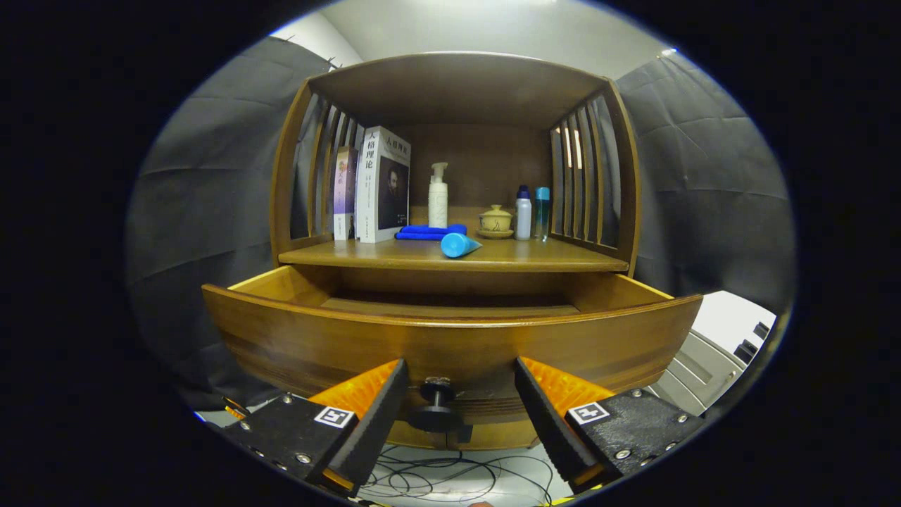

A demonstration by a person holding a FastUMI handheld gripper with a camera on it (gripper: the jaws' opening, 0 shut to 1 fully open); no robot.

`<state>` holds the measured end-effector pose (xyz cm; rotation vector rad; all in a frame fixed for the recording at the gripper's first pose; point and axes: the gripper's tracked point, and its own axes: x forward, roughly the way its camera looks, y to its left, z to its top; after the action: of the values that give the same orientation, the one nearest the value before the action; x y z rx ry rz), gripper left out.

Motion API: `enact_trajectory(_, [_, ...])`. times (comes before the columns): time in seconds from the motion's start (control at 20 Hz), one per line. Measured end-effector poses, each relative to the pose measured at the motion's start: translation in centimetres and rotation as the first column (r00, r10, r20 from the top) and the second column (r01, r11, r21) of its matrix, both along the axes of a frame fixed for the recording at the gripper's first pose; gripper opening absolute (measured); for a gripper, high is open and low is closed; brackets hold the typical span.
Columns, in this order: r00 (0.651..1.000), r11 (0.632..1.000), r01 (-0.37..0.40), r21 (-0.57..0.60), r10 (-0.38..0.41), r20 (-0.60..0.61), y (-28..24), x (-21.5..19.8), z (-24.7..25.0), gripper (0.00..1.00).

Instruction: Pull open the drawer, take out the items inside it, and place them on the countertop above the cabinet.

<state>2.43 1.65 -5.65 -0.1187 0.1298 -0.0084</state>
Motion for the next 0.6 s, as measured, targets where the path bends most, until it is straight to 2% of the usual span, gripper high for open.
enact_trajectory(0.6, [1.000, 1.000, 0.005, 0.005, -0.005, -0.001, 0.1, 2.9, -0.2, 0.95])
